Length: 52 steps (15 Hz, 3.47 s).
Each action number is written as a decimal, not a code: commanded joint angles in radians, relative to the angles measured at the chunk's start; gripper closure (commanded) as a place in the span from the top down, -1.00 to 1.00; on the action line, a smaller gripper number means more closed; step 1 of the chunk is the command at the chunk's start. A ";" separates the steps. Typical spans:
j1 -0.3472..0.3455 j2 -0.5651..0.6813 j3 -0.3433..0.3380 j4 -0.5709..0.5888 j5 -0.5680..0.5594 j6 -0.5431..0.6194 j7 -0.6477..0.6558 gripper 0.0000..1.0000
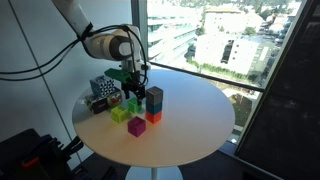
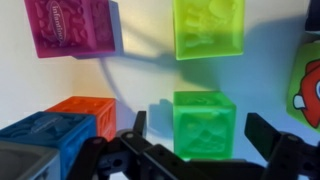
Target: Put the green block on top of the grey block
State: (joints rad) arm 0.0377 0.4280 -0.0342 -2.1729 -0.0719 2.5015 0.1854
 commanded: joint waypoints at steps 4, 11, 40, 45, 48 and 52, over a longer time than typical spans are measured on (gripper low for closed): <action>0.006 0.041 -0.006 0.040 0.011 0.034 0.003 1.00; 0.009 0.068 -0.009 0.059 0.007 0.032 0.002 0.32; -0.003 -0.172 -0.019 0.116 -0.033 -0.311 -0.002 -0.42; -0.013 -0.220 -0.025 0.120 -0.036 -0.350 -0.008 -0.42; -0.023 -0.243 -0.029 0.122 -0.040 -0.360 -0.008 -0.42; -0.039 -0.265 -0.038 0.125 -0.043 -0.367 -0.007 -0.42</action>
State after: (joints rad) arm 0.0141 0.1887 -0.0684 -2.0631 -0.0916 2.1708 0.1835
